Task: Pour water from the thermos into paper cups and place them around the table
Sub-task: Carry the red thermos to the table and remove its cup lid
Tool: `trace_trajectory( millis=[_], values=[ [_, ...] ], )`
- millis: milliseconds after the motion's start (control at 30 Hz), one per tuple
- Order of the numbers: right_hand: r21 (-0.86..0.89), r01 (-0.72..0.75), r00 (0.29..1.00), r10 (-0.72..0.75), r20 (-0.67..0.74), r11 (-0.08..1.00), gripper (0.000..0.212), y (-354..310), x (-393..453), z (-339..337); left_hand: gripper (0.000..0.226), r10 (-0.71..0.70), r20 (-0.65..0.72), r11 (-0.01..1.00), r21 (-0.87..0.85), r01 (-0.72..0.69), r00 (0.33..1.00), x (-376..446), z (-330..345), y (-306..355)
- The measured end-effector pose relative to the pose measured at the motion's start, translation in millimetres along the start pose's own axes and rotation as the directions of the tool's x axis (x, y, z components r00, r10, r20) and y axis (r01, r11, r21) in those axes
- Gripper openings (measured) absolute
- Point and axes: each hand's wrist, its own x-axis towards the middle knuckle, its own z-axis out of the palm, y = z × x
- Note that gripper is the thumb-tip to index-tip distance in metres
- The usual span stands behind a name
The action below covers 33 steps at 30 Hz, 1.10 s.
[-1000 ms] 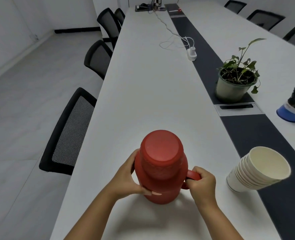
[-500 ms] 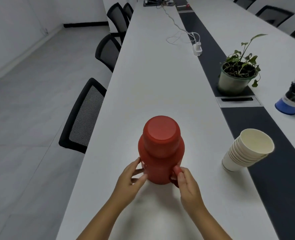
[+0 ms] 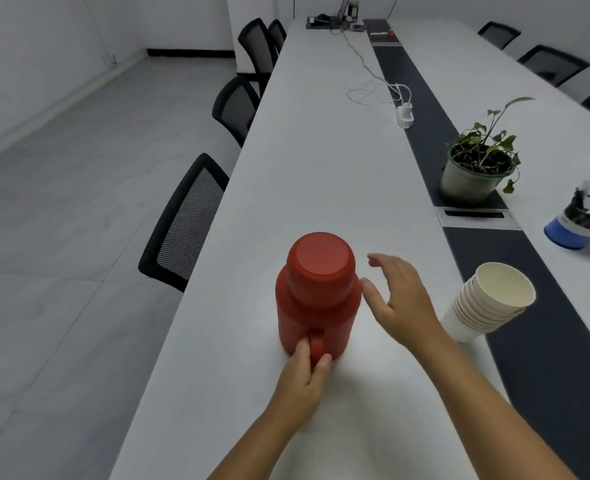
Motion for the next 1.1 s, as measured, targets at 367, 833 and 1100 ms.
trace_trajectory(
  millis=[367,833,1100],
  values=[
    [-0.437,0.14,0.885,0.086,0.457,0.889,0.073,-88.3,53.2,27.1,0.01,0.05,-0.202,0.989,0.146,-0.02,0.978,4.1,-52.9,-35.7],
    [-0.407,0.365,0.68,0.059,0.731,0.837,0.072,-86.8,71.5,-1.1,0.013,0.23,-0.082,0.956,0.206,-0.209,0.97,32.2,-79.4,-34.7],
    [-0.571,0.545,0.611,0.176,0.772,0.614,0.075,-112.4,77.5,4.3,0.021,0.241,-0.194,0.967,0.131,-0.219,0.951,34.4,-70.0,-45.3]
  ],
)
